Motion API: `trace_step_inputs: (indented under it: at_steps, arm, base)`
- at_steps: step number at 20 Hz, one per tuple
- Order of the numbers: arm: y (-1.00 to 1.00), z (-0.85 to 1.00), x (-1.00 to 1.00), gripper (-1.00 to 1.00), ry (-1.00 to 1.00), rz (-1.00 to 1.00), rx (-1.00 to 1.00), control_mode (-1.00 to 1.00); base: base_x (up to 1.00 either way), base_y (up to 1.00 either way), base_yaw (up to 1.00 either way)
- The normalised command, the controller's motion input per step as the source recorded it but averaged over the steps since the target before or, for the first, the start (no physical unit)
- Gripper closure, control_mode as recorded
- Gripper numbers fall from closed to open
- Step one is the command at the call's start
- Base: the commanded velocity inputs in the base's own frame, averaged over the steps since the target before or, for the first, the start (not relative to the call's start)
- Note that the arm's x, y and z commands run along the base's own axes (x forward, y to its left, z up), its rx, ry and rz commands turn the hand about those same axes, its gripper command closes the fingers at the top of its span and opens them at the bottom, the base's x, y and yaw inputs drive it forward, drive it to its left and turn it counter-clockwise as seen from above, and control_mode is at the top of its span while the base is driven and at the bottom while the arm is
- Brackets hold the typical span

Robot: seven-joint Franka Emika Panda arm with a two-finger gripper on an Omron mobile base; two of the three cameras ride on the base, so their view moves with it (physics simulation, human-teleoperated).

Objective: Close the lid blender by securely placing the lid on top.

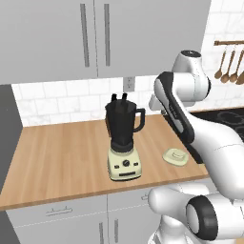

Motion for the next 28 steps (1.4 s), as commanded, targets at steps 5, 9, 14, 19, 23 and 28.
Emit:
trace_step_inputs:
  at_steps: [5,9,14,19,23,28]
  arm:
    - [0.00,-0.06,-0.27,-1.00,-0.03,0.00,0.00,-1.00]
    - [-0.13,-0.54,-0.62,-1.00,0.01,-0.24,0.02,-1.00]
    - [-0.51,-0.63,-0.12,-1.00,0.12,-0.42,0.12,-1.00]
    - [-0.74,-0.93,0.00,-1.00,0.17,-0.21,0.14,-1.00]
    - [-0.51,-0.84,0.08,-1.00,0.17,-0.08,0.04,-1.00]
    - [-0.18,-0.44,0.13,-1.00,0.15,-0.03,0.00,-1.00]
  base:
    - [0.00,0.00,0.00]
    - [0.00,0.00,0.00]
    - [0.00,0.00,0.00]
    - [0.00,0.00,0.00]
    - [0.00,0.00,0.00]
    - [0.00,0.00,0.00]
